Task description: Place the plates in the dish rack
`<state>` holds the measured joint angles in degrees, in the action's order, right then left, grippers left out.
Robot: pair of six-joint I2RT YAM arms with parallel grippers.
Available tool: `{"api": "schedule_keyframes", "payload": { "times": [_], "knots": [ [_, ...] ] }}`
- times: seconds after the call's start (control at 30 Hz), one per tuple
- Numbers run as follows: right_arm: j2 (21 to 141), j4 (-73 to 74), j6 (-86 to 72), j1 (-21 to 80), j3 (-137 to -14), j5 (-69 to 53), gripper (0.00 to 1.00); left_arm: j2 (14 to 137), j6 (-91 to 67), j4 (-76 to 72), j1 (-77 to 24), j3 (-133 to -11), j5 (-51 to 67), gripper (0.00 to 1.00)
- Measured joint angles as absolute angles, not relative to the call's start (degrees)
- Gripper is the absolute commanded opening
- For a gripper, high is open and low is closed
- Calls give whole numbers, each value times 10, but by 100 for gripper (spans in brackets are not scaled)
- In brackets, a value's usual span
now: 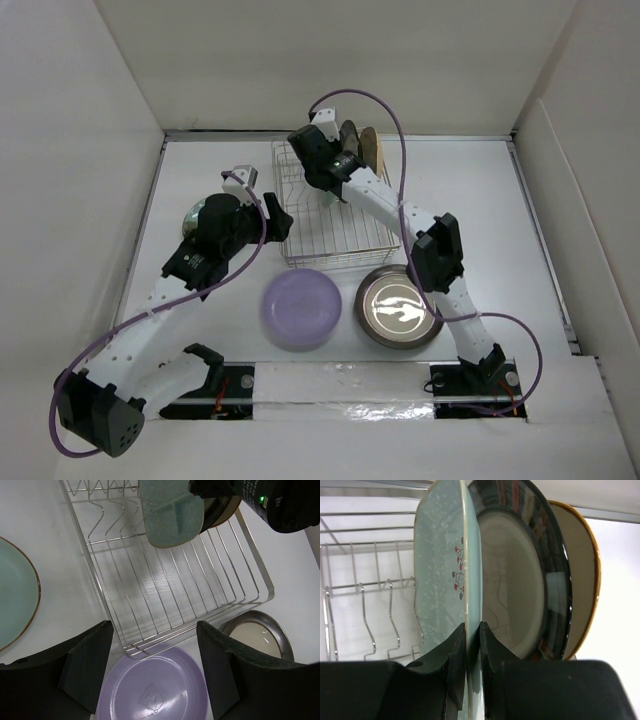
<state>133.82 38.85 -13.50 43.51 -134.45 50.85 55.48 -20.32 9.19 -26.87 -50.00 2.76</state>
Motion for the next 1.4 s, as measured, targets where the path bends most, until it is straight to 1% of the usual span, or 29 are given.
{"api": "schedule_keyframes", "payload": {
  "times": [0.03,0.07,0.13,0.17,0.23,0.3,0.37,0.43,0.5,0.53,0.57,0.67,0.7,0.73,0.77,0.8,0.83,0.87,0.93,1.0,1.03,1.07,1.1,1.13,1.17,1.23,1.27,1.33,1.4],
  "knots": [
    [1336,381,-135,435,-1339,503,21,555,-203,92,-269,-500,27,64],
    [1332,374,-136,435,-1333,500,26,555,-203,92,-269,-499,27,64],
    [1327,353,-140,436,-1320,491,31,555,-203,92,-269,-498,27,65],
    [1326,340,-142,437,-1319,486,32,555,-203,90,-269,-497,27,65],
    [1325,320,-145,439,-1319,481,38,559,-203,91,-269,-495,25,65],
    [1323,293,-149,440,-1319,473,42,571,-203,90,-269,-495,25,65],
    [1322,272,-152,440,-1319,461,49,582,-203,92,-269,-495,24,65],
    [1321,258,-154,440,-1319,447,49,584,-203,94,-269,-494,19,65],
    [1315,245,-155,440,-1310,433,53,583,-203,93,-269,-494,8,64],
    [1302,237,-154,440,-1294,423,54,582,-203,93,-269,-494,3,62],
    [1284,232,-154,439,-1270,414,59,583,-203,93,-269,-494,-3,61],
    [1195,193,-152,440,-1167,385,63,587,-203,94,-269,-494,-12,51],
    [1152,182,-153,440,-1120,375,60,590,-203,93,-269,-494,-14,42],
    [1103,160,-155,440,-1065,363,52,594,-204,93,-269,-494,-15,35],
    [1045,138,-161,440,-1002,351,16,600,-203,93,-269,-494,-15,25],
    [989,122,-163,440,-945,343,0,605,-203,94,-269,-494,-15,17],
    [922,96,-178,439,-877,331,0,610,-202,95,-269,-494,-14,4],
    [854,64,-192,438,-805,317,0,612,-202,97,-269,-494,-13,0],
    [708,28,-225,433,-659,294,0,613,-200,99,-269,-494,-10,0],
    [595,39,-272,424,-545,281,0,610,-200,98,-269,-494,-3,0],
    [543,42,-305,419,-495,281,2,608,-200,98,-268,-494,1,0],
    [499,73,-342,411,-449,281,17,606,-200,97,-266,-494,6,0],
    [462,107,-377,402,-405,281,26,604,-200,96,-265,-494,10,1],
    [426,142,-412,396,-365,279,35,602,-200,96,-265,-494,15,5],
    [399,184,-447,388,-329,276,60,599,-199,96,-265,-494,19,7],
    [357,264,-503,375,-275,270,70,594,-200,95,-264,-494,30,10],
    [341,295,-530,371,-259,267,78,590,-200,94,-264,-494,35,10],
    [316,354,-580,362,-246,265,83,581,-200,93,-262,-494,44,12],
    [311,375,-616,356,-248,265,87,569,-200,92,-262,-494,52,12]
  ]
}}
